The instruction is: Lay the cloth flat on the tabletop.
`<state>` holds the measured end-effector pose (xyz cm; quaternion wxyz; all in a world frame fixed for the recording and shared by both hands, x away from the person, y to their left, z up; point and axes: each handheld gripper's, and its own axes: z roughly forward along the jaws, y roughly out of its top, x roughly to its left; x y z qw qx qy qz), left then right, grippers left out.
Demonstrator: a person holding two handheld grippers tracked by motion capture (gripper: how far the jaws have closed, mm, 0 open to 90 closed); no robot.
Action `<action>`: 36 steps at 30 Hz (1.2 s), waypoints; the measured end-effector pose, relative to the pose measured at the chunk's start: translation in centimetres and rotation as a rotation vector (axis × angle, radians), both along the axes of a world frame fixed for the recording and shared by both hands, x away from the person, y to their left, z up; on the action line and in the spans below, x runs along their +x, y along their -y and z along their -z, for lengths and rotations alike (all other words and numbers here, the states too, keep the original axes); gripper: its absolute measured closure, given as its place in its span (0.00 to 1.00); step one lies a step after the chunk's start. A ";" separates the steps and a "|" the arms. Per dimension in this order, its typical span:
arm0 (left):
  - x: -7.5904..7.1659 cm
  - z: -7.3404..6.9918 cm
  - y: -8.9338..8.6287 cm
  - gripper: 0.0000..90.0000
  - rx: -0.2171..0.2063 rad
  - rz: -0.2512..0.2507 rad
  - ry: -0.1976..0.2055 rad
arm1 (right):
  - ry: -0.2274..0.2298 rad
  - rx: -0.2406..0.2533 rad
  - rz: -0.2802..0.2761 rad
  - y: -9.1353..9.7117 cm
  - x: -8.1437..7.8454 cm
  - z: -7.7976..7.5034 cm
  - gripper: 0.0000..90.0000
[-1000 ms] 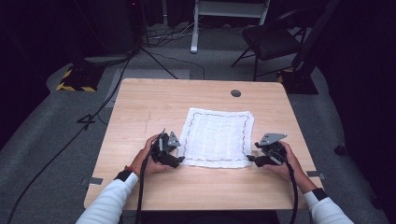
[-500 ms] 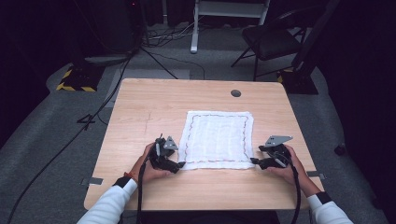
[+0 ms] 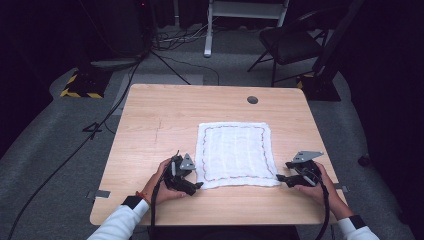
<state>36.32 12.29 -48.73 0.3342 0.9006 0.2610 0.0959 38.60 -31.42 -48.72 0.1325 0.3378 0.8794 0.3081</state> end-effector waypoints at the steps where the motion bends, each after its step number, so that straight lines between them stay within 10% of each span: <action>1: 0.0 -0.2 -0.2 0.20 -0.004 -0.005 0.004 | -0.004 0.004 0.006 0.3 -0.1 0.0 0.36; 14: 2.4 -1.3 -2.4 0.20 -0.048 -0.102 0.040 | 0.068 0.099 -0.043 -0.8 -1.0 -1.8 0.38; 36: 9.6 -1.8 -2.6 0.23 -0.055 -0.197 0.079 | 0.146 0.128 -0.345 -13.8 -0.5 -2.7 0.46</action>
